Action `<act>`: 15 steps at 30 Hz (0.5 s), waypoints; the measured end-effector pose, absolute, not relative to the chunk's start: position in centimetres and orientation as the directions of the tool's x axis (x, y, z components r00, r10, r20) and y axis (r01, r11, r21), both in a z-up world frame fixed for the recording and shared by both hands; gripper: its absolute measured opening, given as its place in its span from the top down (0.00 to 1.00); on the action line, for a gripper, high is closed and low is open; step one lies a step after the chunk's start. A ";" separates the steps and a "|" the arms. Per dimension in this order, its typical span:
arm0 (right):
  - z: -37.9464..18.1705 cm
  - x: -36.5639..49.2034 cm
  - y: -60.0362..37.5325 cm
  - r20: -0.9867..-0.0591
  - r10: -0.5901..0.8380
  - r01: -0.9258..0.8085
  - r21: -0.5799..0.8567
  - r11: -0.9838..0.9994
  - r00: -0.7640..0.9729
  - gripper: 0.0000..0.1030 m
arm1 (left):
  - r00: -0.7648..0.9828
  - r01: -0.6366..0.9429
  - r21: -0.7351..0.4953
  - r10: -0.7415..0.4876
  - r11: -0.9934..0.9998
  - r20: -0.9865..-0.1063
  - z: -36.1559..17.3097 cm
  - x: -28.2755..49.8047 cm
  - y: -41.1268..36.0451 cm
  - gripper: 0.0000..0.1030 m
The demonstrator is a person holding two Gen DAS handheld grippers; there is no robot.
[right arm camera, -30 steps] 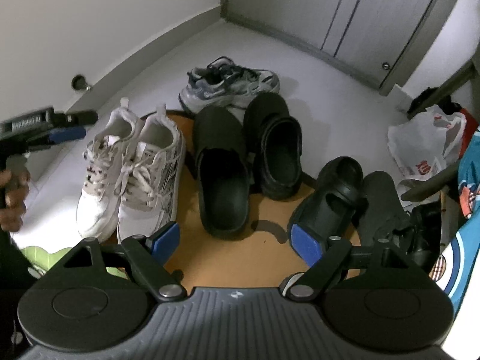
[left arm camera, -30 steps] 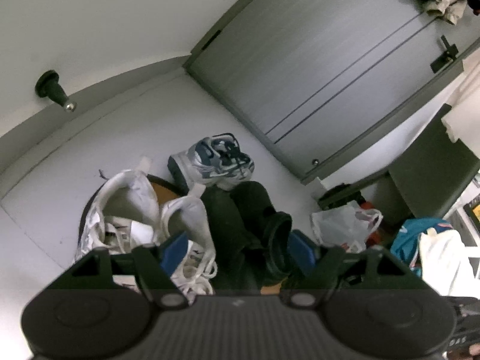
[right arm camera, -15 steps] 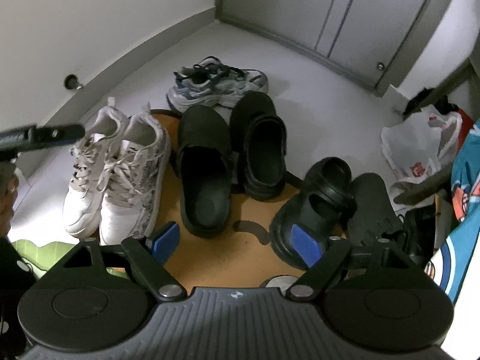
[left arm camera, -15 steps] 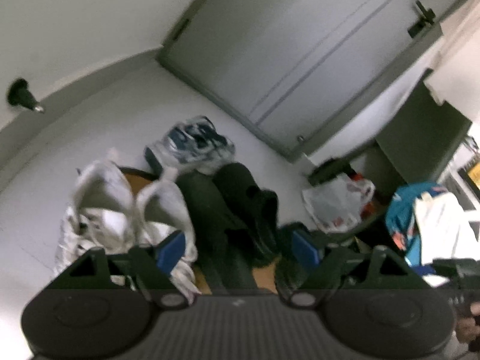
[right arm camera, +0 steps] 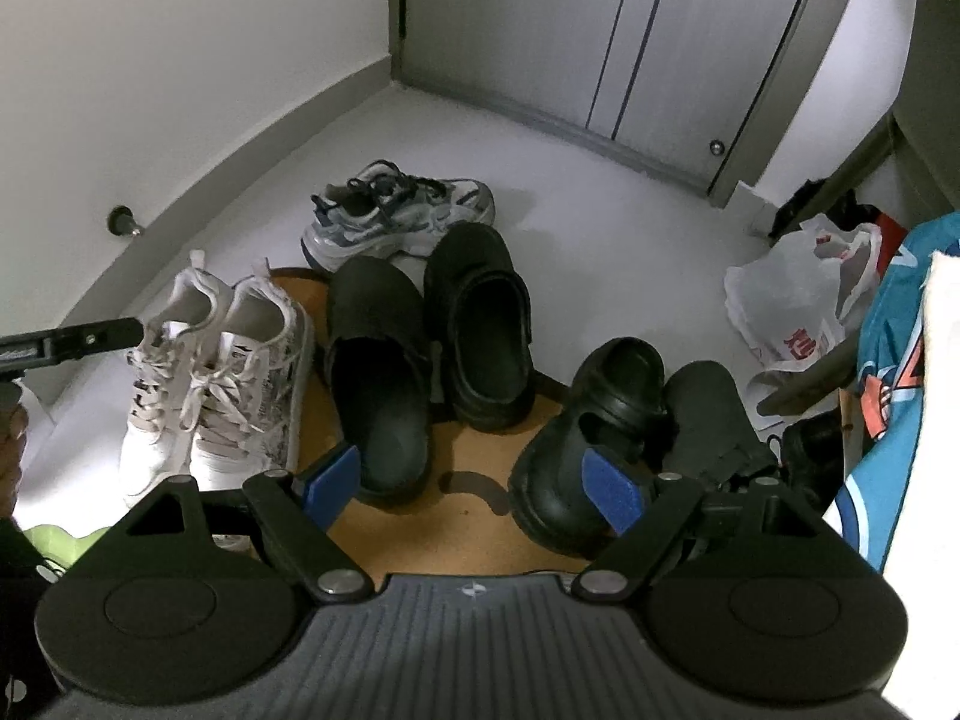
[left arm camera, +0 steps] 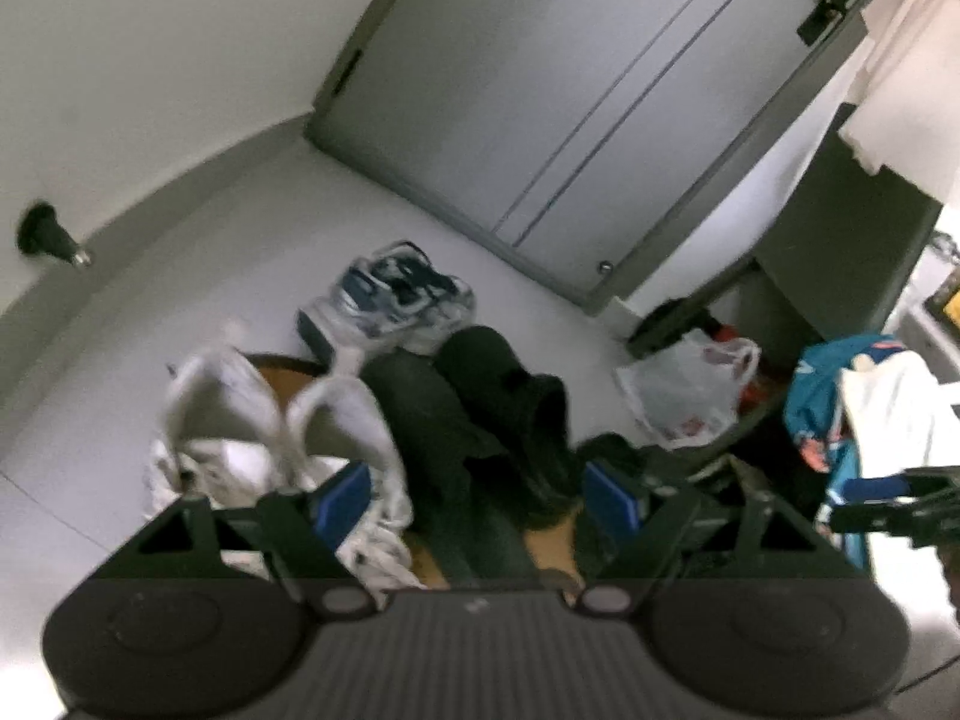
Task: Organize scattered shoes
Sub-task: 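Move the left gripper down to the black slide sandal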
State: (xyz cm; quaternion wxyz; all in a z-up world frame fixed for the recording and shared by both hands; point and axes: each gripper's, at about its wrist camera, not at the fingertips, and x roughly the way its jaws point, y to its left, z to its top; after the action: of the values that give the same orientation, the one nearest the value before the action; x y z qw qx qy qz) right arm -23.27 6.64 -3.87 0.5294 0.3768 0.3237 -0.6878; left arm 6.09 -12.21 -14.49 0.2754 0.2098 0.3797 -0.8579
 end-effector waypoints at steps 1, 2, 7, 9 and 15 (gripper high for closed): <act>-3.6 -23.3 7.0 -0.858 -0.489 0.972 -0.044 -0.232 -0.156 0.17 | -0.766 0.626 -0.546 -0.307 -0.557 -0.565 -14.5 6.2 -12.4 0.22; -3.4 -23.5 7.3 -0.857 -0.491 0.970 -0.044 -0.237 -0.158 0.17 | -0.769 0.623 -0.553 -0.303 -0.553 -0.563 -14.6 6.2 -12.4 0.22; -2.6 -24.1 8.6 -0.852 -0.493 0.963 -0.047 -0.264 -0.177 0.17 | -0.775 0.608 -0.551 -0.274 -0.571 -0.570 -14.8 5.2 -11.7 0.22; -2.4 -24.2 8.9 -0.847 -0.498 0.962 -0.054 -0.267 -0.186 0.17 | -0.777 0.601 -0.548 -0.265 -0.582 -0.571 -14.9 4.9 -11.4 0.23; -1.4 -24.5 9.3 -0.829 -0.521 0.958 -0.060 -0.280 -0.204 0.17 | -0.775 0.586 -0.517 -0.247 -0.624 -0.582 -14.5 3.7 -11.1 0.23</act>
State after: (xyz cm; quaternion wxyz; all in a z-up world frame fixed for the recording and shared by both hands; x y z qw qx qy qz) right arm -24.47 9.32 -1.36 0.5179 0.3604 0.3032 -0.7141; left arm 3.72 -11.07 -14.50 0.2394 0.2349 0.3616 -0.8699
